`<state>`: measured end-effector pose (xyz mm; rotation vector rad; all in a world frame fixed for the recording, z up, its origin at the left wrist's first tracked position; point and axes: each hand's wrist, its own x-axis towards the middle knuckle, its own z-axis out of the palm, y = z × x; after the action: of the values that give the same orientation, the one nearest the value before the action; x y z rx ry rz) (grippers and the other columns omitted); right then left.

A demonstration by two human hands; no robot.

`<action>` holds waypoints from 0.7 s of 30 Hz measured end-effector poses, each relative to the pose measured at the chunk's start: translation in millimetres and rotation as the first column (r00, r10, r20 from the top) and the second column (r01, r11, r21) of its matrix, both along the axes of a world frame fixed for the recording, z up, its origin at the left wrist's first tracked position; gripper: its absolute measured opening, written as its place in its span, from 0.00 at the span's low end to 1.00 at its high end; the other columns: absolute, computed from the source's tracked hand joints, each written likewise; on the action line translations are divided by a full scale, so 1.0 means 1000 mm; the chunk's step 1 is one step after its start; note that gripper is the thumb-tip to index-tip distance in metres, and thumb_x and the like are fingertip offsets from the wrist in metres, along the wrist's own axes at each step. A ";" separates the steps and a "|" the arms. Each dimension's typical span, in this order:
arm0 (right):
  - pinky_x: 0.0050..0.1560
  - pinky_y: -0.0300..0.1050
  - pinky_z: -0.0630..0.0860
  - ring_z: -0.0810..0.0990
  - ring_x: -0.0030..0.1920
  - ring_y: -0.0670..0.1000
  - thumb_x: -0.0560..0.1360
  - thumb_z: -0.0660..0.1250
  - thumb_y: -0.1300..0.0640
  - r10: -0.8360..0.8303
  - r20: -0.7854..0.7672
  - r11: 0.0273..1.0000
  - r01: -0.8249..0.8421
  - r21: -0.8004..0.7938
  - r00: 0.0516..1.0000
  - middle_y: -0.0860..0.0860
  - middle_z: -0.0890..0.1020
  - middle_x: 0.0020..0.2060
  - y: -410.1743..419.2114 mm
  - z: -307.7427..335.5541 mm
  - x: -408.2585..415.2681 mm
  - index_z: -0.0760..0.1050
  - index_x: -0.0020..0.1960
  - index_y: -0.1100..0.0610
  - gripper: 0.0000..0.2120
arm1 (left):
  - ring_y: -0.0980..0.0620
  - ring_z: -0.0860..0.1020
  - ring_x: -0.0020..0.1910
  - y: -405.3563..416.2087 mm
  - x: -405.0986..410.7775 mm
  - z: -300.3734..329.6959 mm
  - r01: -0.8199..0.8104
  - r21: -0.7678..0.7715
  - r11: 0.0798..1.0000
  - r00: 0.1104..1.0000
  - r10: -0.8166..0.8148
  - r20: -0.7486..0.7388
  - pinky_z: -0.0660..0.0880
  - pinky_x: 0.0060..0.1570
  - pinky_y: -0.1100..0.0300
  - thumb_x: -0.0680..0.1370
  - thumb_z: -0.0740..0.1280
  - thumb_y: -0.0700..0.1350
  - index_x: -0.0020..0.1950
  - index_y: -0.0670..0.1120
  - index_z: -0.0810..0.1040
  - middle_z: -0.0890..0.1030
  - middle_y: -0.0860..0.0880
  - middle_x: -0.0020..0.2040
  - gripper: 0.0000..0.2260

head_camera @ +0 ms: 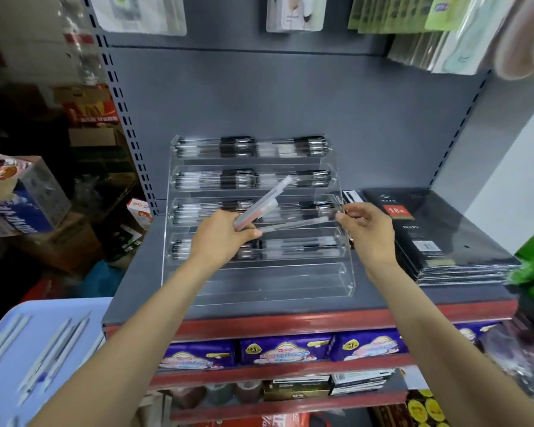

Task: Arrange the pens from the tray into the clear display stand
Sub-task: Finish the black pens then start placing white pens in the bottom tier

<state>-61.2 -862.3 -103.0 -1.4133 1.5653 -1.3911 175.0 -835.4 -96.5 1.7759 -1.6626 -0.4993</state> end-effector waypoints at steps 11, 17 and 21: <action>0.63 0.46 0.71 0.79 0.57 0.50 0.74 0.69 0.61 0.126 -0.042 0.976 -0.116 0.186 0.991 0.52 0.81 0.56 -0.017 -0.019 -0.016 0.77 0.62 0.58 0.16 | 0.47 0.75 0.38 -0.014 -0.032 -0.003 -0.089 0.060 0.994 0.948 0.066 0.311 0.69 0.36 0.58 0.74 0.69 0.53 0.46 0.50 0.79 0.74 0.51 0.31 0.08; 0.65 0.50 0.71 0.80 0.55 0.48 0.74 0.69 0.60 0.145 -0.061 0.976 -0.132 0.174 0.988 0.49 0.82 0.53 -0.019 -0.022 -0.017 0.80 0.57 0.54 0.12 | 0.45 0.76 0.39 -0.010 -0.032 -0.004 -0.094 -0.009 0.996 0.928 0.091 0.362 0.69 0.35 0.57 0.74 0.68 0.55 0.48 0.46 0.77 0.77 0.48 0.38 0.13; 0.65 0.50 0.72 0.80 0.54 0.49 0.74 0.69 0.61 0.141 -0.074 0.978 -0.128 0.162 0.987 0.52 0.83 0.51 -0.020 -0.023 -0.017 0.81 0.54 0.54 0.10 | 0.46 0.74 0.35 -0.005 -0.031 -0.003 -0.017 -0.067 0.998 0.971 0.032 0.236 0.68 0.32 0.57 0.78 0.61 0.56 0.52 0.48 0.69 0.76 0.49 0.37 0.13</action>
<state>-78.3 -881.9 -125.6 -1.4693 1.5644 -1.1170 143.5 -840.6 -99.0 1.8643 -1.7931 -0.2251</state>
